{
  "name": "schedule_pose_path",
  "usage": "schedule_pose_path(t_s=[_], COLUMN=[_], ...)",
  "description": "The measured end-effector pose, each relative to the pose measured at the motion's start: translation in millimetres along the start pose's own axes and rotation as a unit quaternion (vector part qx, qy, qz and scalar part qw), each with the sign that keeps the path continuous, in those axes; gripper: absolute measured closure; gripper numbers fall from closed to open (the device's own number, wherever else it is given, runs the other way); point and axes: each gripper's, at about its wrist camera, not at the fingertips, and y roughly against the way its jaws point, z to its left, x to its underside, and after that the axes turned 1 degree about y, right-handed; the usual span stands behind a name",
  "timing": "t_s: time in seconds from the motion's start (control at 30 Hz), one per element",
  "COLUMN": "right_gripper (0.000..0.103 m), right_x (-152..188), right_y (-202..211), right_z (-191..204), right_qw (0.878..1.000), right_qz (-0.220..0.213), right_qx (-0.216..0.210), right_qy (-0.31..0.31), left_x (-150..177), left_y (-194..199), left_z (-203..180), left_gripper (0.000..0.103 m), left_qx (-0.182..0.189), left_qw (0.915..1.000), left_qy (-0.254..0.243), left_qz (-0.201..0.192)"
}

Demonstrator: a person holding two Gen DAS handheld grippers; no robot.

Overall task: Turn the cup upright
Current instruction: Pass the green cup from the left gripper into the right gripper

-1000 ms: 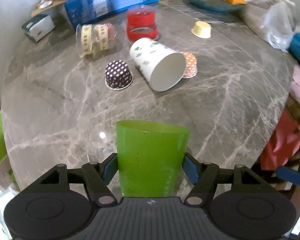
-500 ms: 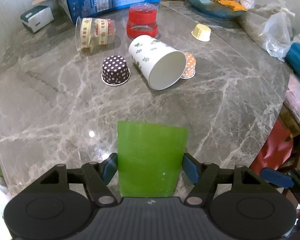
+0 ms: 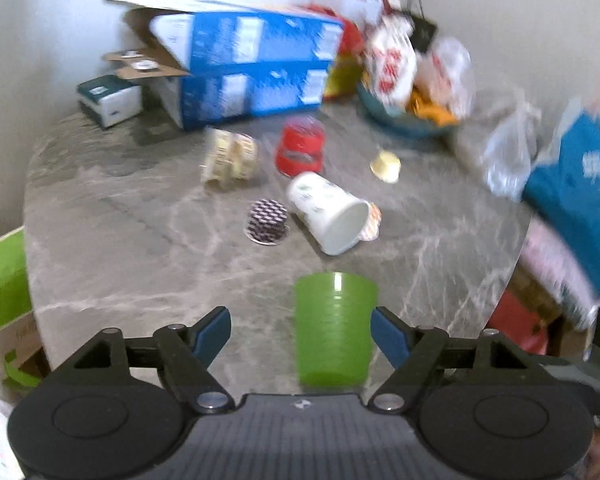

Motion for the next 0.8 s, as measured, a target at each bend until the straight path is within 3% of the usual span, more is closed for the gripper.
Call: schedule_pose_path(t_s=[0.17, 0.5, 0.8], right_gripper=[0.001, 0.002, 0.017], right_x=[-18, -30, -38], right_y=[-24, -57, -78], right_z=[14, 45, 47], right_qw=[0.999, 0.995, 0.99], right_qz=[0.01, 0.017, 0.048], right_qx=[0.01, 0.08, 0.125], right_qy=[-0.033, -0.055, -0.048], left_x=[20, 55, 77], left_y=[20, 46, 46], left_z=[40, 78, 105], left_gripper=[0.023, 0.023, 0.023], left_qx=[0.018, 0.08, 0.104], left_qw=[0.9986, 0.9886, 0.9827], left_qy=[0.032, 0.068, 0.102], left_qz=[-0.037, -0.108, -0.115])
